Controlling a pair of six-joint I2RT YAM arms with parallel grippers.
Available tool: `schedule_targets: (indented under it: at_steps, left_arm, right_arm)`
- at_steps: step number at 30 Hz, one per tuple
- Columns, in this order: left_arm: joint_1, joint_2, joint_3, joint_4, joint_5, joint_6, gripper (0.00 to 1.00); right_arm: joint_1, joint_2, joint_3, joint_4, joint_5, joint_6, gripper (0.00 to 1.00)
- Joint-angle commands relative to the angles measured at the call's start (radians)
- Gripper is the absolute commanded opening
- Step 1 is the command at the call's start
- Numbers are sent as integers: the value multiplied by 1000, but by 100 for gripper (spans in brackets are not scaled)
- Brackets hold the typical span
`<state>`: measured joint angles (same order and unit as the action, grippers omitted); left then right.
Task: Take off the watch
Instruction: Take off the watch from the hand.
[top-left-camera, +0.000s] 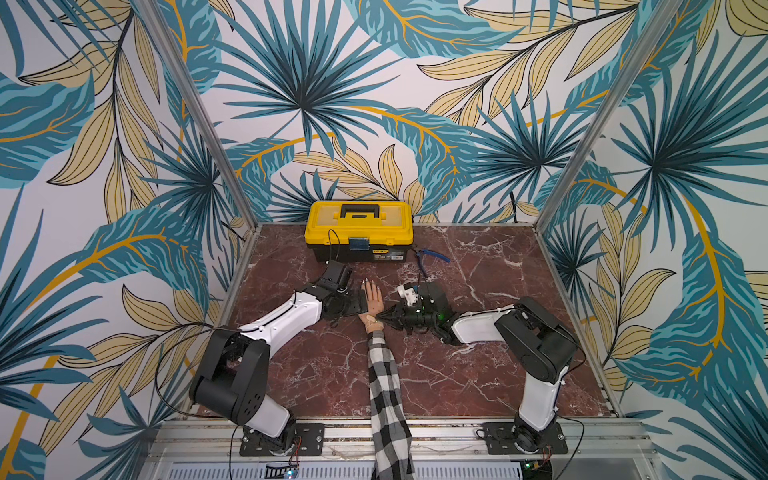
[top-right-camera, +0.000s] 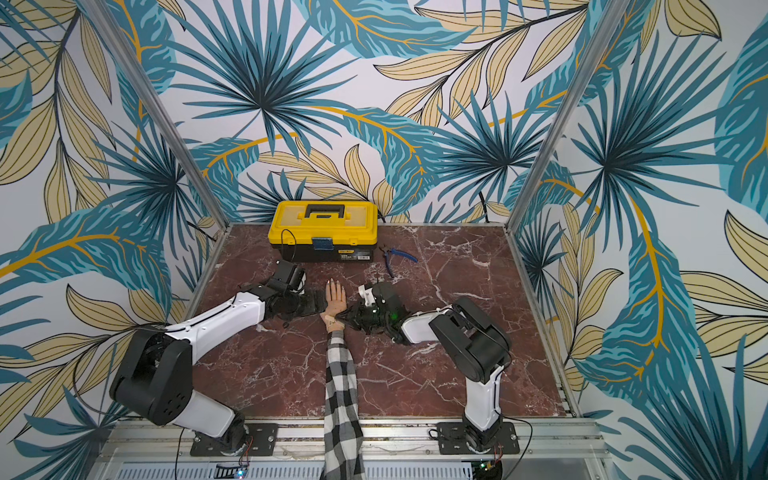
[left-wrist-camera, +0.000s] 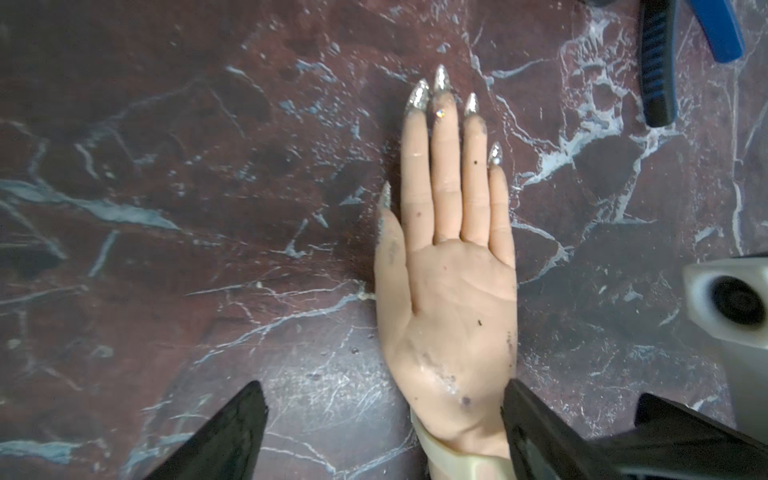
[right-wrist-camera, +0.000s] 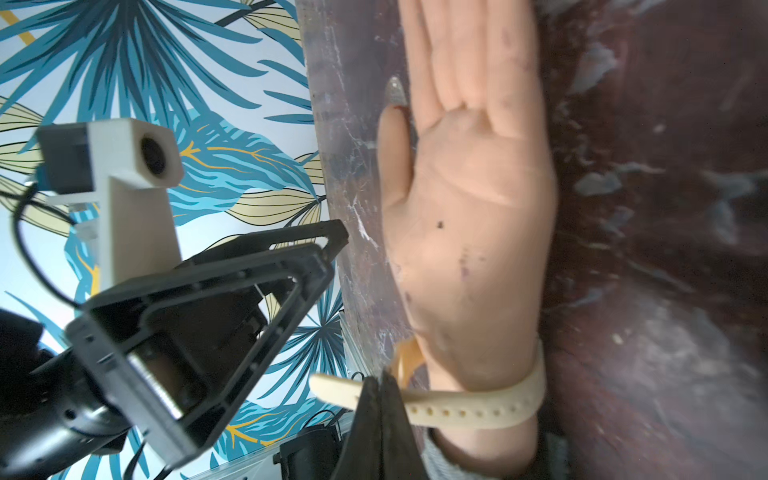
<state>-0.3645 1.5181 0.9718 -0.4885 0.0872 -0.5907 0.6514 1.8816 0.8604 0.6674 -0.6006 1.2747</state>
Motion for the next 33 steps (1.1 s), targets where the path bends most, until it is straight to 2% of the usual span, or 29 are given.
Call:
schedule_targets:
  at_steps: [1,15,22,33]
  left_arm:
    - [31,-45,-17,1,-26,19,91]
    - [121,-120,-67,1,-41,47,94]
    - [147,-140,-81,1,-44,54,99]
    - [159,-188,-91,0,-58,55,99]
  right_arm:
    - [8,-42,39,-25,-24,-7,0]
    - [12,-62,167,-81,-41,0,0]
    - [7,-125,297,-211,-30,-53,0]
    - [-98,-142,471,-324,-25,-88,0]
